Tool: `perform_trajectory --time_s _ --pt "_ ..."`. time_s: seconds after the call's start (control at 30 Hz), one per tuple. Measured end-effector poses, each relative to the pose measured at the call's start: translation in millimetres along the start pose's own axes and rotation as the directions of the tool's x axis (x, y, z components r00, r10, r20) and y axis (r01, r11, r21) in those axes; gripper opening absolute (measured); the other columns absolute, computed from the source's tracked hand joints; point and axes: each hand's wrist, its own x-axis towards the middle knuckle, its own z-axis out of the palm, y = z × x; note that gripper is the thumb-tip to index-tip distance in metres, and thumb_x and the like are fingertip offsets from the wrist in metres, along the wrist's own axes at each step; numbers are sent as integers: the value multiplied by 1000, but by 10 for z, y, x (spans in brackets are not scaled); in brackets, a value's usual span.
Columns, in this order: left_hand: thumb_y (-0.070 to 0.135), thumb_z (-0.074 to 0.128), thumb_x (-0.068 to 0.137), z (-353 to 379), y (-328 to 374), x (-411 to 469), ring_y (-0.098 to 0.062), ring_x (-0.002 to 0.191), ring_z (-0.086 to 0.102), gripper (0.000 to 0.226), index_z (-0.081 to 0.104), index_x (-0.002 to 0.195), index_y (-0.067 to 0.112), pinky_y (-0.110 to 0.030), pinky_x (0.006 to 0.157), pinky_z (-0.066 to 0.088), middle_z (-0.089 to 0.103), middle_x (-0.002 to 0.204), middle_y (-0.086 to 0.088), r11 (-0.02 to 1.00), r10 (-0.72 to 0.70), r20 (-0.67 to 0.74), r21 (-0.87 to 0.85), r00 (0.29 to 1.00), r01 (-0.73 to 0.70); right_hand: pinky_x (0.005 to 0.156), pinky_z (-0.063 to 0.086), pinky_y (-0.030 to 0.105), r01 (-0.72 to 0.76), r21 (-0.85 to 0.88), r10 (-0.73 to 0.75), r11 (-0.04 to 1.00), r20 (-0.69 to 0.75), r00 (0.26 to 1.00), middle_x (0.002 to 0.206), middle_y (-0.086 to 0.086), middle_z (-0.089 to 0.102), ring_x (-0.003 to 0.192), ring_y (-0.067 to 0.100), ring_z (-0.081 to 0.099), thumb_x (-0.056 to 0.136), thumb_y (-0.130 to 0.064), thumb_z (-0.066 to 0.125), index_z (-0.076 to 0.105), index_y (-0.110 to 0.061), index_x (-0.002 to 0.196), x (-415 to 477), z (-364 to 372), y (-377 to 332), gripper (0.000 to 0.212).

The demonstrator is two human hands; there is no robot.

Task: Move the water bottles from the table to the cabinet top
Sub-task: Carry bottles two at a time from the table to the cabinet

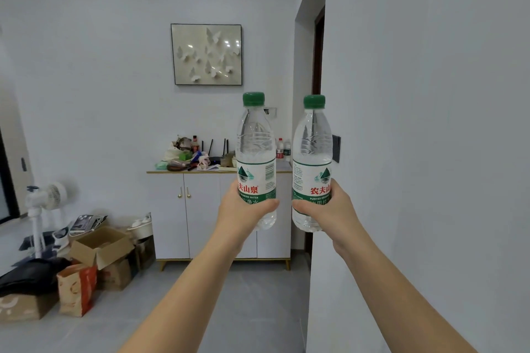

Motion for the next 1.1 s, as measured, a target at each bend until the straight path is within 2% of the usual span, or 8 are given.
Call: perform_trajectory --time_s 0.23,0.4,0.57,0.77,0.9,1.0,1.1 --pt "7 81 70 316 -186 880 -9 93 67 51 60 113 23 -24 72 51 71 101 7 1000 8 -29 -28 1000 -9 80 51 26 48 -7 -48 999 -12 999 109 -9 66 102 11 63 70 -9 83 54 -27 116 1000 -3 299 57" --pt "9 83 69 441 -373 1330 -10 95 67 53 60 115 23 -28 79 53 71 102 7 1000 6 -64 -22 998 -8 85 55 34 70 -16 -71 997 -38 997 106 -9 66 99 12 64 70 -10 83 55 -29 110 1544 92 536 53" --pt "8 83 69 473 -605 1788 -10 94 66 53 59 114 23 -23 72 50 70 103 7 1000 -8 -81 -8 997 7 84 54 32 71 -18 -72 997 -59 996 104 -10 64 97 9 62 69 -9 83 53 -27 115 2004 241 778 57" --pt "8 82 70 451 -967 2549 -10 96 65 55 58 118 22 -22 72 50 69 105 6 1000 4 -58 -15 998 -5 75 50 25 62 -9 -63 998 -94 994 97 -15 60 91 4 59 71 -7 82 51 -30 110 2670 493 1118 55" --pt "9 83 68 419 -1234 3243 -12 97 66 58 59 119 22 -28 78 53 70 105 5 1000 23 -24 -19 999 -23 64 46 16 66 -16 -67 998 -125 990 91 -18 61 83 1 59 73 -6 80 50 -35 90 3237 703 1349 45" --pt "5 82 67 380 -1364 3788 -13 95 67 50 61 108 25 -30 79 55 71 101 5 999 30 -3 -32 1000 -31 63 47 17 66 -38 -71 997 -157 985 90 -17 63 82 2 61 72 -7 81 50 -35 89 3705 893 1449 45" --pt "3 81 69 331 -1464 4296 -12 93 67 45 59 98 30 -25 72 52 70 97 6 999 32 38 -36 999 -31 66 49 19 67 -44 -74 997 -170 983 94 -15 65 86 2 63 71 -7 81 52 -36 92 4157 1076 1530 46"
